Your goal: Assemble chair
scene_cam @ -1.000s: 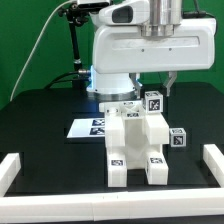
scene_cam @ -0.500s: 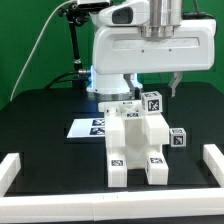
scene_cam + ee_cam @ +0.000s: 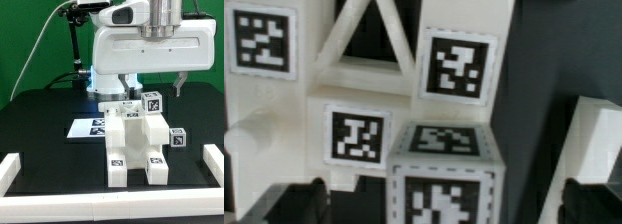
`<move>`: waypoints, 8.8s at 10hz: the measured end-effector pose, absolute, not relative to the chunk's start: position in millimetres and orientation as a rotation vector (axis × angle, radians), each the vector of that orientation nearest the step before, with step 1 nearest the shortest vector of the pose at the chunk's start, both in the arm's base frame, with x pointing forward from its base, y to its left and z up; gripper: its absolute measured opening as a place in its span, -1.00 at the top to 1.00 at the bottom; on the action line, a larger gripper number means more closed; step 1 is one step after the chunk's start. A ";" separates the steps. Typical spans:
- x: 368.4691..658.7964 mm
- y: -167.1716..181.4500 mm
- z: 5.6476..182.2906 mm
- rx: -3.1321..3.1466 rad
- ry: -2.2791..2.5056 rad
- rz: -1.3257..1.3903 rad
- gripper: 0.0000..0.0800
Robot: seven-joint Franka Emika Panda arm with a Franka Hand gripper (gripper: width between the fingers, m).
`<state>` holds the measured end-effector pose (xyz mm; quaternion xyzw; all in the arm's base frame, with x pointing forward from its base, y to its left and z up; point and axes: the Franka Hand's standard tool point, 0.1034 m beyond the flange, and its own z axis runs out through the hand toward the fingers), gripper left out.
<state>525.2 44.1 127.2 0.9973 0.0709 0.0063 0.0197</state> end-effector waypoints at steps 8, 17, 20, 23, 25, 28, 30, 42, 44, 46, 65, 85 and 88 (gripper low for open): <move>522.9 48.5 116.5 3.127 0.119 0.012 -0.28; 522.9 48.8 116.4 3.116 -0.321 0.014 0.29; 522.9 48.9 116.4 3.079 -0.580 0.015 0.29; 522.7 50.3 116.3 3.002 -0.931 0.013 0.29; 522.7 51.1 116.2 2.926 -1.163 0.010 0.29; 522.6 51.7 116.0 2.914 -1.202 0.007 0.14; 523.6 51.9 117.7 2.986 -1.003 -0.003 -0.32; 514.5 42.8 112.1 3.098 0.550 0.068 -0.30; 514.3 43.2 111.7 3.136 0.307 0.067 0.04; 514.2 43.9 111.4 3.156 0.021 0.064 0.30; 513.3 43.7 117.4 3.186 0.044 0.074 -0.62; 525.2 37.7 118.0 3.128 -0.491 0.077 0.29; 525.0 38.2 117.7 3.097 -0.704 0.073 -0.18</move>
Offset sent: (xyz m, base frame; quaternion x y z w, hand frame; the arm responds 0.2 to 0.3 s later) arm 0.0006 0.0161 -0.0127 0.0039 0.0105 0.0322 0.9994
